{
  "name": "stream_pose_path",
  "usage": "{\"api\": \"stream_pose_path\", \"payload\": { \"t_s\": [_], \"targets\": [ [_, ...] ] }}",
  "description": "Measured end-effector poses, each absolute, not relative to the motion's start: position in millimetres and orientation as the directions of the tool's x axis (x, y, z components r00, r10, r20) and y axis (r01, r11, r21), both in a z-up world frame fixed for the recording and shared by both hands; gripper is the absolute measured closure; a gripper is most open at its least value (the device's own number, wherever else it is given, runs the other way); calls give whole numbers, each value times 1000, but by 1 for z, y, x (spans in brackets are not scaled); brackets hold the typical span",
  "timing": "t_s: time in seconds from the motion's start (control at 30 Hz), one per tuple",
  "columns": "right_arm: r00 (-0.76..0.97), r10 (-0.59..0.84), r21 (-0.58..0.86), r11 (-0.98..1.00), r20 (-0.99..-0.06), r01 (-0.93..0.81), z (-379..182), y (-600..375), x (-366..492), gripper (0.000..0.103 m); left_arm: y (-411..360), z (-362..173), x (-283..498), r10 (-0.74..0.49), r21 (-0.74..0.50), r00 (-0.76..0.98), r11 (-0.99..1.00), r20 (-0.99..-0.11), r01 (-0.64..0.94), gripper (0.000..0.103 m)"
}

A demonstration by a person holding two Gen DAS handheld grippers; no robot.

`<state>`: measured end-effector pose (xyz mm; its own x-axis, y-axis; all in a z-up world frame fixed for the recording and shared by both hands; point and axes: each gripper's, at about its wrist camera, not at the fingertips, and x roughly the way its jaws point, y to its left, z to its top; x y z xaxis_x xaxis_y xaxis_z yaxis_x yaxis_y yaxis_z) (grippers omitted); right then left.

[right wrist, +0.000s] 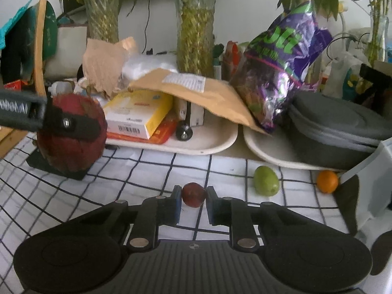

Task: Organize fruits
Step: 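Lift the dragon fruit with the left gripper while the right gripper grasps the cherry tomato, then carry the dragon fruit and cherry tomato over the plate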

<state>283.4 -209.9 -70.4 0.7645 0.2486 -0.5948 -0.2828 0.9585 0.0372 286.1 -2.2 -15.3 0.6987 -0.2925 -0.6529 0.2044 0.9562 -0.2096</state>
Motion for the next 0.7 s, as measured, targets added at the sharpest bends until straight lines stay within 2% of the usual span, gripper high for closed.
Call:
{"api": "stream_pose_path", "payload": {
  "t_s": [0.17,0.37,0.7],
  "targets": [
    [768,260,66,959,-585,-275,-54,-222,271,82,-7,-12,272,-318,-224,682,948,-659,226,35],
    [763,298,88,949,-574,-304,-39,-230,249,82,-20,-8,248,-319,-171,673,945,-667,278,35],
    [736,342,92,929,-583,-359,-20,-231,207,82,-27,4,202,-350,-149,659,928,-666,341,35]
  ]
}}
